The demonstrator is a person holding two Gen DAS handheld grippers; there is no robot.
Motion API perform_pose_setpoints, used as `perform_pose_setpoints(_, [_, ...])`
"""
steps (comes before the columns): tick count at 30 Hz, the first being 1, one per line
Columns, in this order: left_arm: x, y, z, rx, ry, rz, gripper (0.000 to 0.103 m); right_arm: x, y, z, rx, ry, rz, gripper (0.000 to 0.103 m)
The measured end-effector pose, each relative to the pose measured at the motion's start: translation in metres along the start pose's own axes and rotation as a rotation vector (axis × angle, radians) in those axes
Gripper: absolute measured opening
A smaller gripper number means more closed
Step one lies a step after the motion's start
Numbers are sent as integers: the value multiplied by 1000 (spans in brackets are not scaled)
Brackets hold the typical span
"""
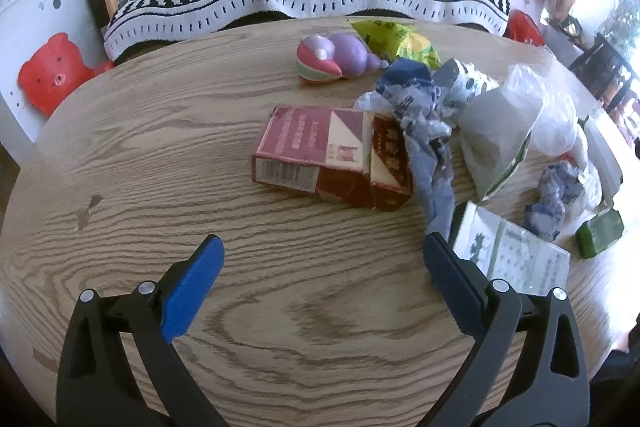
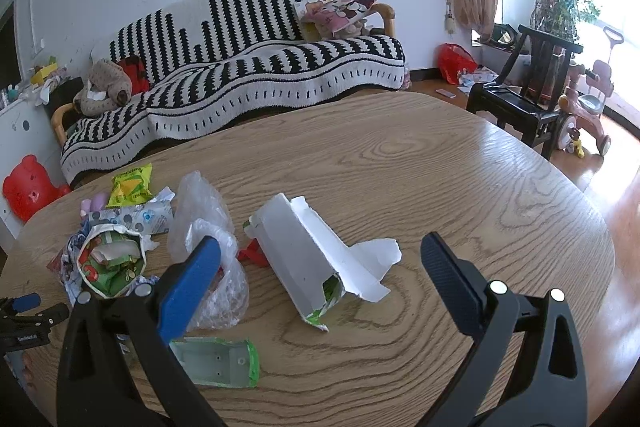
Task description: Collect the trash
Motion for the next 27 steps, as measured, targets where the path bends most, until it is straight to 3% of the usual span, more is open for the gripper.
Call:
perform_pose_setpoints(11, [-2, -17, -3, 13, 5, -54, 97, 2, -9, 4, 28, 3, -25, 97])
perform_pose_setpoints(27, [1, 4, 3, -27, -1, 3, 97, 4, 4, 2, 16, -5, 9, 97])
Point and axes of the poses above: each gripper's, at about its wrist camera, not at the fingertips, and z roughly against the way its jaws point, y to its left, x to its top, the point moved 8 cm from there along -z, roughly the way its jaws point, and after that the axes turned 4 degrees about z, right-handed, at the moved point
